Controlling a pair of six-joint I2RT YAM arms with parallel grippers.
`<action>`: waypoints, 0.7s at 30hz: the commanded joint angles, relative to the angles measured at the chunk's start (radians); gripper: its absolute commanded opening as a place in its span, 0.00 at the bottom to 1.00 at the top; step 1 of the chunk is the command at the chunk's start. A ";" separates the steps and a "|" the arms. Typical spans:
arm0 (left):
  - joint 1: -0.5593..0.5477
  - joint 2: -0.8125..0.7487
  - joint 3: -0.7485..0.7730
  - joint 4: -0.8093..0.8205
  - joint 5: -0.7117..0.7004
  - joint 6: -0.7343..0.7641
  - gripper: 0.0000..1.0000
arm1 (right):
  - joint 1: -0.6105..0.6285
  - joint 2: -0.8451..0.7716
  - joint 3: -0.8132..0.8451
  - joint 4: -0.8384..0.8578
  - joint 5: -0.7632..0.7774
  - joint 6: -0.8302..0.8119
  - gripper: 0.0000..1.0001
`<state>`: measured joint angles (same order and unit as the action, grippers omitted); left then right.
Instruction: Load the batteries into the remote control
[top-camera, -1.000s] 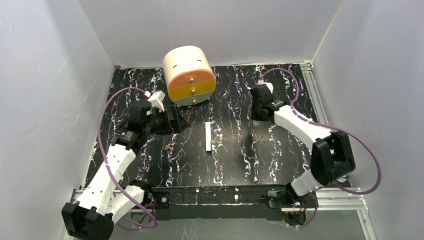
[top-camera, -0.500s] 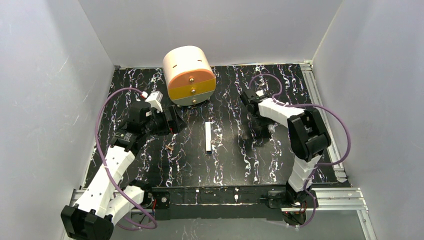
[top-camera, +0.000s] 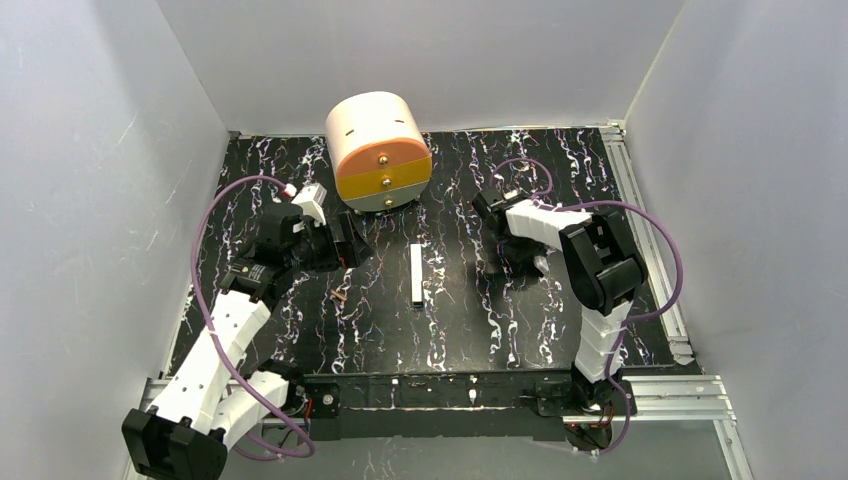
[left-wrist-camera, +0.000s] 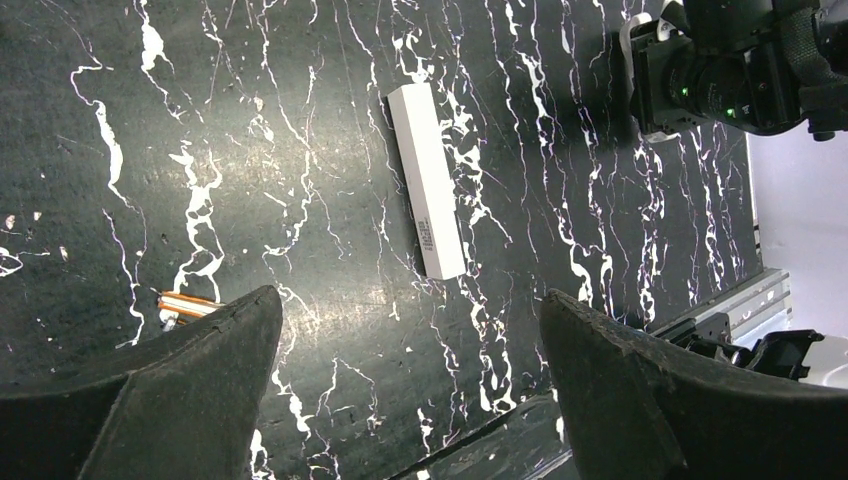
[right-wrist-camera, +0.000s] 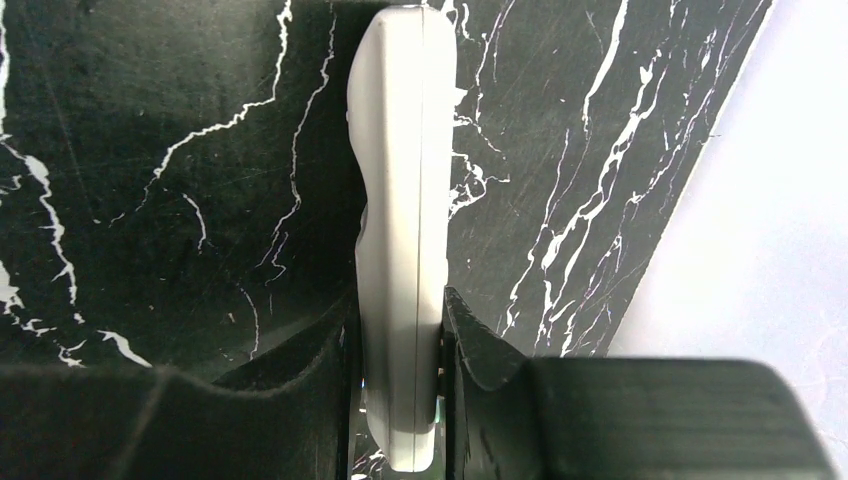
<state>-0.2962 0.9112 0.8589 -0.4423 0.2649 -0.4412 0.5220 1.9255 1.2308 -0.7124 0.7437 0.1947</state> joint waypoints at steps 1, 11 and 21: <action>0.002 0.000 0.022 -0.035 -0.006 0.016 0.98 | 0.004 -0.004 0.009 -0.009 -0.026 -0.001 0.35; 0.002 -0.005 0.054 -0.066 -0.027 0.030 0.98 | 0.005 -0.136 0.007 0.020 -0.233 0.042 0.67; 0.002 -0.043 0.070 -0.071 -0.116 0.005 0.99 | 0.057 -0.456 -0.137 0.268 -0.637 0.287 0.73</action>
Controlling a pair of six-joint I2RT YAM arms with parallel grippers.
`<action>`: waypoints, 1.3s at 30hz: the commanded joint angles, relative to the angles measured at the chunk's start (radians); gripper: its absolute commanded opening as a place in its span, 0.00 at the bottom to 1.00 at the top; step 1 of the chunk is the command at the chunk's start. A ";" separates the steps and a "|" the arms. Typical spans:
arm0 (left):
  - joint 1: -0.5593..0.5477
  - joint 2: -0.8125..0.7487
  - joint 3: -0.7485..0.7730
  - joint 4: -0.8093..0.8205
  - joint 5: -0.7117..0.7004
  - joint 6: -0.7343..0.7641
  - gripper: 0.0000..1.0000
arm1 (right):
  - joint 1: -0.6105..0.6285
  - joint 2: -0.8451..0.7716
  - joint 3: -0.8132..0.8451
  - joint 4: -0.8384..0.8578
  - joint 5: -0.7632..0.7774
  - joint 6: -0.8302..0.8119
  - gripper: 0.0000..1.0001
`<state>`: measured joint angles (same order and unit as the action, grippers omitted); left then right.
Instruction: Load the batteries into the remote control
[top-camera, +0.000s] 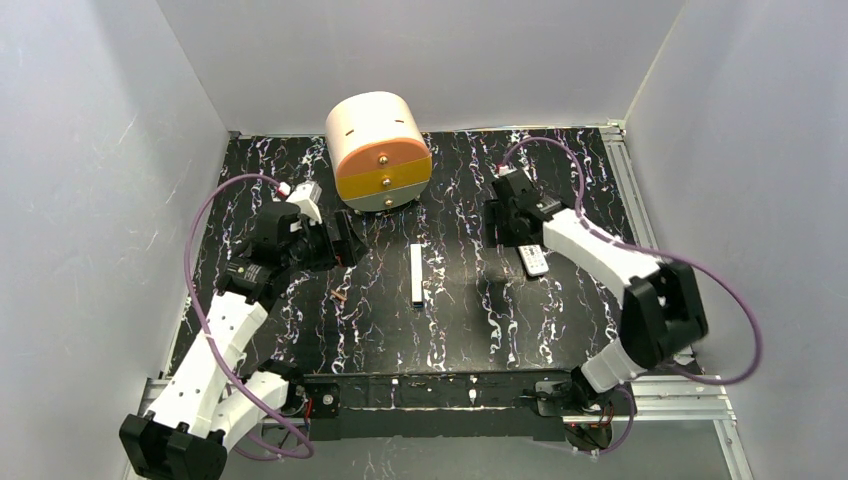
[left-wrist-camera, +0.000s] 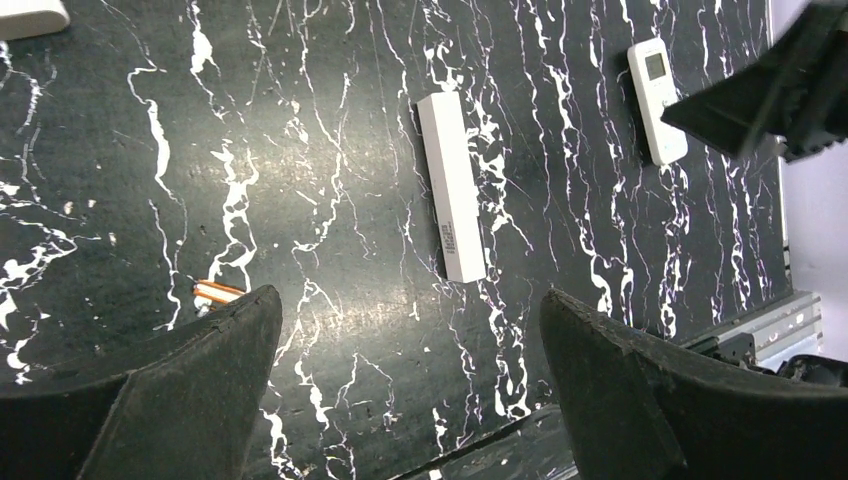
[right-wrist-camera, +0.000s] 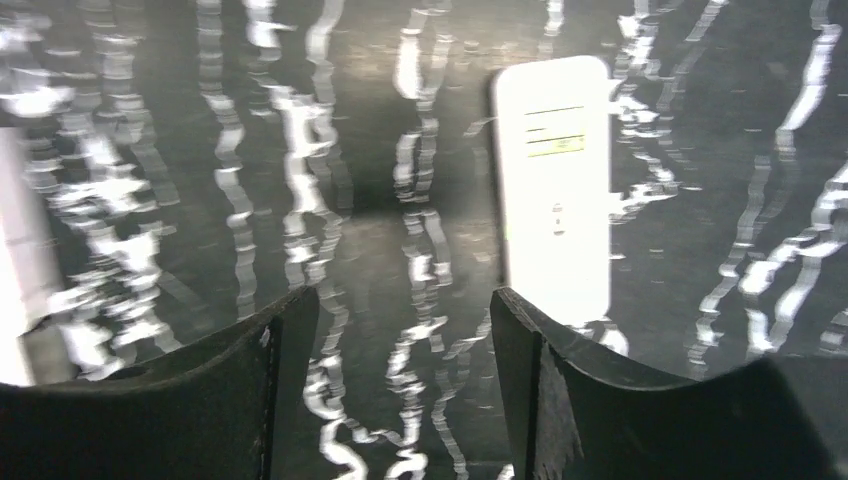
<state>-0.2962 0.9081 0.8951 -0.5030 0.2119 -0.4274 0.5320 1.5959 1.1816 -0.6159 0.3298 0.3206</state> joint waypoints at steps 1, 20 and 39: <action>0.002 -0.050 0.031 -0.003 -0.076 -0.016 0.98 | 0.081 -0.148 -0.113 0.219 -0.231 0.207 0.75; 0.002 -0.203 -0.076 0.029 -0.186 -0.085 0.99 | 0.552 0.232 0.125 0.178 0.089 0.474 0.77; 0.002 -0.222 -0.113 0.029 -0.190 -0.067 0.99 | 0.642 0.381 0.265 -0.039 0.239 0.535 0.52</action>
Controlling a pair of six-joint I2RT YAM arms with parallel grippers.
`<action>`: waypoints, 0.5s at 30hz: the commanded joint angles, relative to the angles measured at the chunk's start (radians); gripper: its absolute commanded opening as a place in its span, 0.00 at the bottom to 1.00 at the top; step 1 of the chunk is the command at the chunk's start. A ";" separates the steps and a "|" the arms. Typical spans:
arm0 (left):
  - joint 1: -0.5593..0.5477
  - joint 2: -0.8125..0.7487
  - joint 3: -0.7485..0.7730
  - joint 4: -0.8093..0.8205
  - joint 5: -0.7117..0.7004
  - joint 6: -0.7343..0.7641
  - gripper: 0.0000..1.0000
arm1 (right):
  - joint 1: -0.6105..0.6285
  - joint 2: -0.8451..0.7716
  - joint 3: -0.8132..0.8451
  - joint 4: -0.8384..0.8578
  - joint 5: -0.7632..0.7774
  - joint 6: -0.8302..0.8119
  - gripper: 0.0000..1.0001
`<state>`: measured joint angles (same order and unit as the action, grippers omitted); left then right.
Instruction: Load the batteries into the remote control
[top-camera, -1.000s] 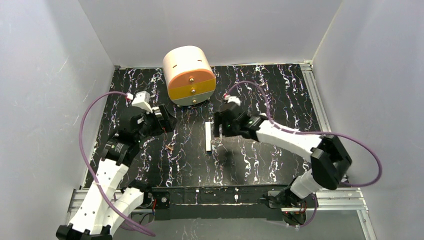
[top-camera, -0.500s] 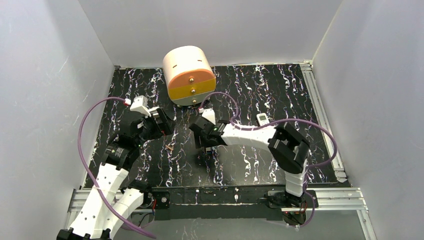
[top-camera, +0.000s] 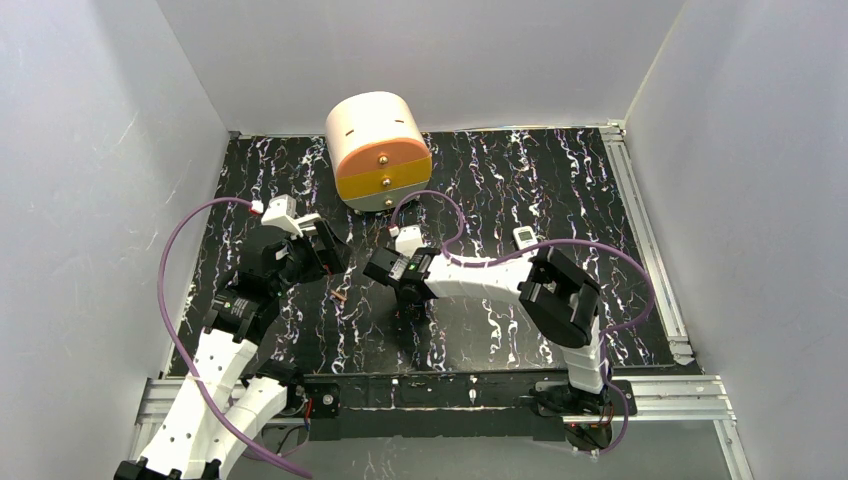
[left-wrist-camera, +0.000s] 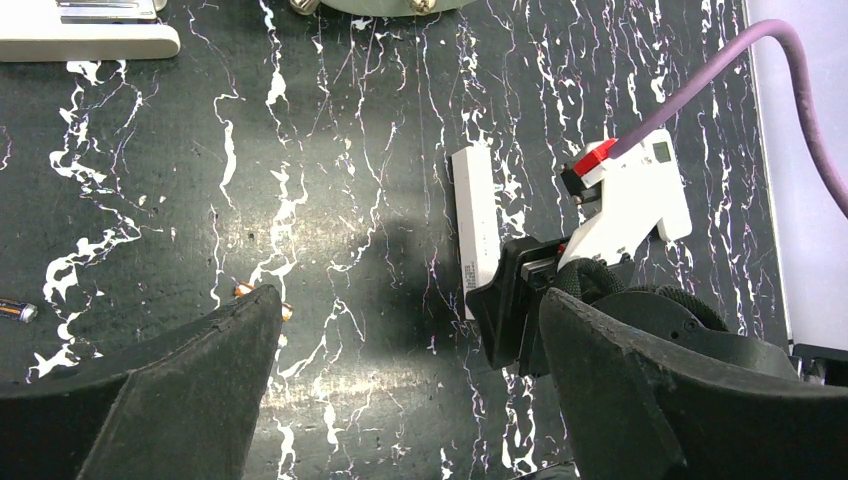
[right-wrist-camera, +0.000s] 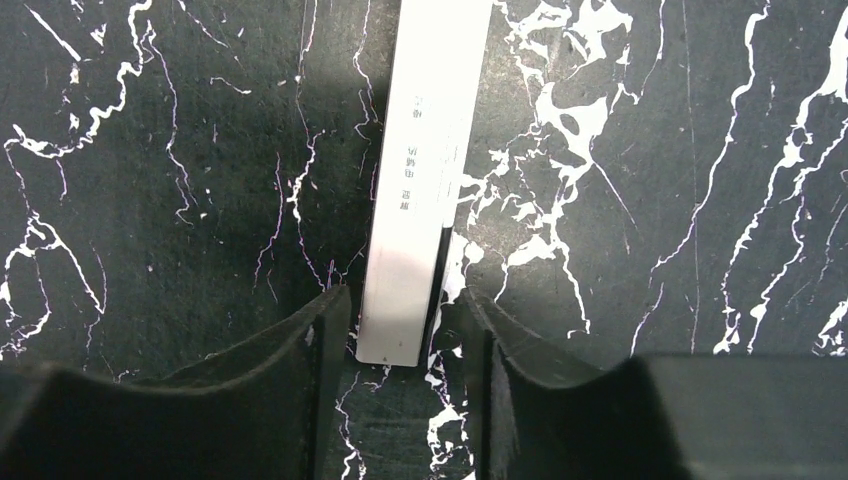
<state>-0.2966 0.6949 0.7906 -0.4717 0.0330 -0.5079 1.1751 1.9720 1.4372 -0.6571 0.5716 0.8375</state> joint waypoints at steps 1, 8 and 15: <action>0.003 -0.009 -0.008 -0.004 -0.011 0.013 0.98 | -0.003 0.006 0.006 0.009 -0.015 0.018 0.50; 0.004 -0.005 -0.008 -0.012 -0.011 0.017 0.98 | -0.028 0.005 -0.026 0.039 -0.064 0.032 0.45; 0.003 0.001 -0.007 -0.014 -0.004 0.016 0.98 | -0.074 -0.030 -0.090 0.110 -0.150 0.023 0.24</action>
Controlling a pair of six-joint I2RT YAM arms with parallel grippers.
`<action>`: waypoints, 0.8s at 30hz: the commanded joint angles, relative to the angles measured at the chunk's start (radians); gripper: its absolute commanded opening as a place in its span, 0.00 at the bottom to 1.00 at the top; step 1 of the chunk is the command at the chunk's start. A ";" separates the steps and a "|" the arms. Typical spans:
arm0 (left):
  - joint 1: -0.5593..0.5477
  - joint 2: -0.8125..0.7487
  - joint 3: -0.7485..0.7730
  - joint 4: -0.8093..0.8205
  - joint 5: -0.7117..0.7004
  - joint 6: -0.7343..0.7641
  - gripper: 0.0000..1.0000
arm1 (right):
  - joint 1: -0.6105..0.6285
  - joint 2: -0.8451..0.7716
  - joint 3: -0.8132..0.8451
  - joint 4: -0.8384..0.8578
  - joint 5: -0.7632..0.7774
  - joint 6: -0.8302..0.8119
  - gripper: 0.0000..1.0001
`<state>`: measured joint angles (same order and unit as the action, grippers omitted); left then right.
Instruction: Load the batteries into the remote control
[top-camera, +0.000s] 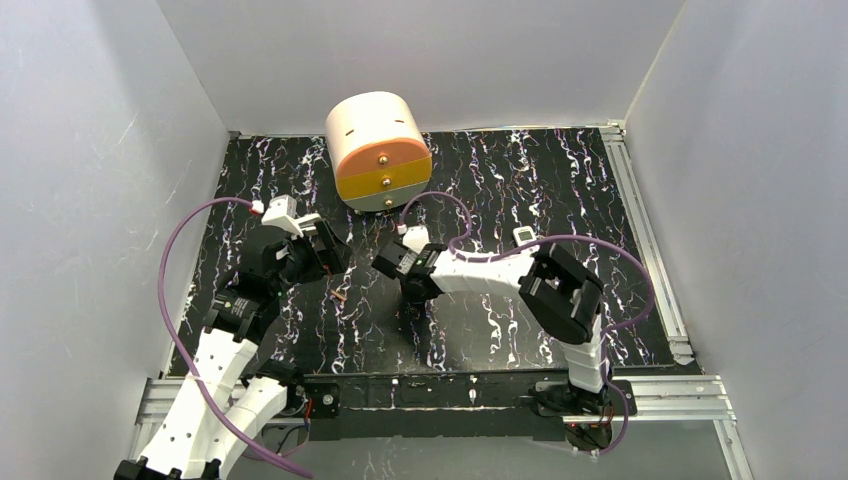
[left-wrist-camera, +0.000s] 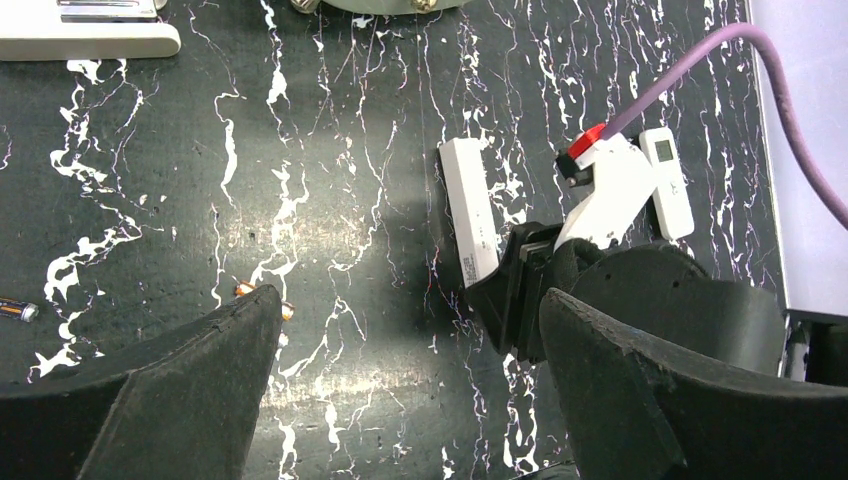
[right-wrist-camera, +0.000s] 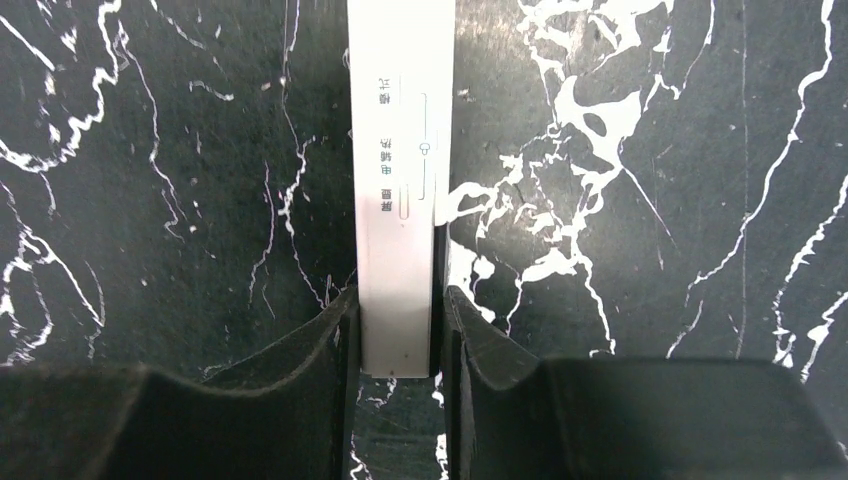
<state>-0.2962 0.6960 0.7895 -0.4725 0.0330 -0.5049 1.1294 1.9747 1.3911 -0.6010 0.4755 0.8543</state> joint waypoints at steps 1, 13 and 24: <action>0.002 0.002 -0.005 -0.016 -0.004 0.007 0.99 | -0.031 -0.059 -0.063 0.089 -0.058 0.000 0.22; 0.002 0.075 -0.004 0.119 0.415 0.031 0.98 | -0.230 -0.472 -0.589 1.056 -0.614 0.078 0.20; 0.002 0.135 0.033 0.228 0.614 -0.062 0.99 | -0.242 -0.465 -0.696 1.830 -0.884 0.397 0.22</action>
<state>-0.2966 0.8577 0.7822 -0.2550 0.5800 -0.5518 0.8879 1.5192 0.7101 0.8345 -0.3019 1.1213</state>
